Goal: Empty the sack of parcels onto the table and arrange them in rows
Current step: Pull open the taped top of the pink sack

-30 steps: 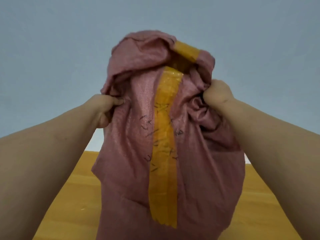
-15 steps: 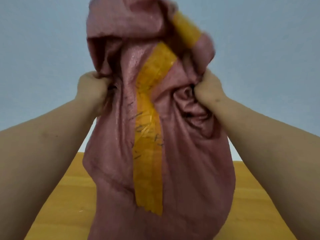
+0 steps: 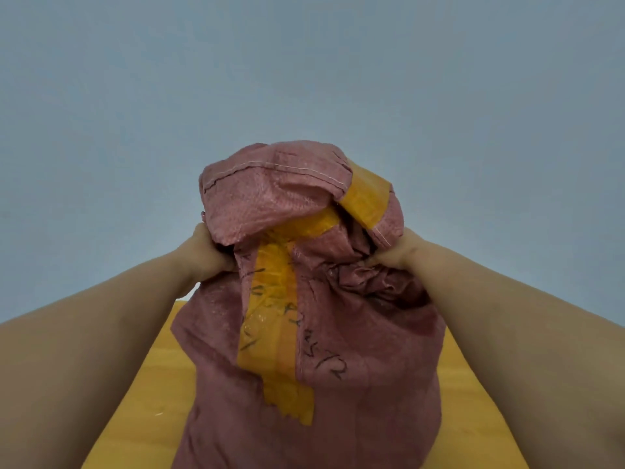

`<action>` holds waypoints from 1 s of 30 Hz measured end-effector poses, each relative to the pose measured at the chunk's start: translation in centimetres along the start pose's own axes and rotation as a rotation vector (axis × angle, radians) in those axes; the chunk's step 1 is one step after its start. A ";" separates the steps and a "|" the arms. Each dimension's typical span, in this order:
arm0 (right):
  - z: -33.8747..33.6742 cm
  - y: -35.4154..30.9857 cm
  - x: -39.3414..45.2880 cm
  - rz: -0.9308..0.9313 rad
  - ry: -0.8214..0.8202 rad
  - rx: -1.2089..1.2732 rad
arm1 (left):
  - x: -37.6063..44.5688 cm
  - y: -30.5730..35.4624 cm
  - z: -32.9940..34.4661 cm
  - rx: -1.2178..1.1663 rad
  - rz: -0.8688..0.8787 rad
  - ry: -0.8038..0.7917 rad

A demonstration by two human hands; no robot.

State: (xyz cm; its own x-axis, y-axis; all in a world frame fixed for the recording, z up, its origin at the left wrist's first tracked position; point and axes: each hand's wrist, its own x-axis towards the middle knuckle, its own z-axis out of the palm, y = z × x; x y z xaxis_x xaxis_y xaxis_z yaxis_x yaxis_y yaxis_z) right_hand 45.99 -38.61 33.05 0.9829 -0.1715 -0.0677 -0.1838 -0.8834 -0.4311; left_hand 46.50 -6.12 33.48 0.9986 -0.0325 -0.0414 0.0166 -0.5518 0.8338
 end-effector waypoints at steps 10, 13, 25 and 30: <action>-6.0 -4.3 -0.6 -0.165 0.511 -0.012 | 0.0 1.3 -0.9 0.137 0.032 0.209; -8.0 -5.6 -0.8 -0.186 0.644 0.184 | 0.1 3.2 -2.3 -0.087 0.061 0.305; -8.3 -6.1 -2.3 -0.213 0.746 0.392 | 1.1 4.6 -3.5 -0.531 0.144 0.452; -4.9 -4.7 -1.8 -0.167 0.193 0.339 | 1.0 2.6 -1.6 -0.335 0.113 0.033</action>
State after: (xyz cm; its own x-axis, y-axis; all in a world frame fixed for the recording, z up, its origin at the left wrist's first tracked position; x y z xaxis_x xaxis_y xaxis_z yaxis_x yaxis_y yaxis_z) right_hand 44.98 -36.22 39.61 0.9722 -0.1452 0.1839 0.0243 -0.7180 -0.6957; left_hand 47.59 -6.30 36.51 0.9960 -0.0480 0.0748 -0.0843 -0.2423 0.9665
